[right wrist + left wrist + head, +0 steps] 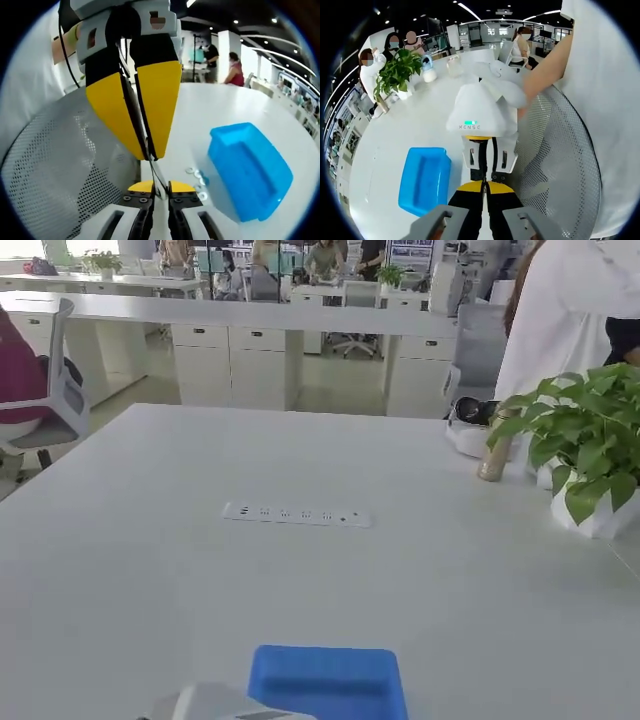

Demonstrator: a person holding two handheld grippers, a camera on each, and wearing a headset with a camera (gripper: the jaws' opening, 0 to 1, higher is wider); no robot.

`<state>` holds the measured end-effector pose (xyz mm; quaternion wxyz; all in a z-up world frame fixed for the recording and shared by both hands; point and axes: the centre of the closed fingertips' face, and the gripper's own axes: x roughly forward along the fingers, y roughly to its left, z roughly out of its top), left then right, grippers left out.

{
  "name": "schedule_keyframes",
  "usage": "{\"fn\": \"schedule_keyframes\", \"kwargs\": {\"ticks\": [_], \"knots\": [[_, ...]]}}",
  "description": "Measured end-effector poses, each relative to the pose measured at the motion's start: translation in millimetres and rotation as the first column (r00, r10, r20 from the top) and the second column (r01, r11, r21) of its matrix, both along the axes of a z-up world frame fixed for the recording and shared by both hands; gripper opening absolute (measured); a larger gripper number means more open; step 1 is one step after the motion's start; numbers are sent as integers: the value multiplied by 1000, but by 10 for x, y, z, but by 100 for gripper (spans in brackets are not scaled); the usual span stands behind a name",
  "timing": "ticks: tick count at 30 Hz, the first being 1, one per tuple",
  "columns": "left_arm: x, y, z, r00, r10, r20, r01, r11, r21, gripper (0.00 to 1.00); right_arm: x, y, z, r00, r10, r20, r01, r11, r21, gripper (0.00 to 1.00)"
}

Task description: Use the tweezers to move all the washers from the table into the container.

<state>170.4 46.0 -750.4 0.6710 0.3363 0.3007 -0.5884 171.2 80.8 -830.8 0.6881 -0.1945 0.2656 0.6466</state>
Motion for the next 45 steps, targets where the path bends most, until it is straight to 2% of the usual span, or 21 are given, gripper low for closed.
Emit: {"fn": "schedule_keyframes", "kwargs": {"ticks": [3,6,8,10,17,20,24,28,34,40,45], "knots": [[-13,-11,-1,1000,-11,-5,11,1000,2,0,0,11,19,1000,-6,-11,6,1000,4,8],[-35,-14,-8,1000,-21,-13,21,1000,4,0,-37,73,137,1000,25,8,-25,999,40,10],[-36,-8,-10,1000,-22,-10,22,1000,8,0,-43,98,183,999,39,23,-40,998,49,5],[-23,8,-8,1000,-11,-8,12,1000,5,0,-29,96,138,998,57,36,-58,998,27,5],[6,91,1,999,36,-22,-37,999,-16,0,-9,121,130,998,58,39,-59,998,17,4],[18,145,53,999,45,-3,-45,999,-4,0,15,115,181,996,58,72,-58,998,-2,3],[77,174,123,998,55,22,-55,998,-23,0,112,102,273,992,42,121,-42,999,-5,4],[156,245,96,998,63,30,-63,998,-6,0,206,94,284,993,10,122,-11,1000,9,4],[221,276,89,997,71,38,-71,997,-9,0,282,99,288,990,-17,140,14,1000,20,5],[288,299,21,997,64,49,-65,998,21,0,383,130,249,993,-75,91,69,996,64,6],[376,352,15,996,67,55,-70,996,50,0,450,204,225,992,-70,103,64,996,63,6]]}}
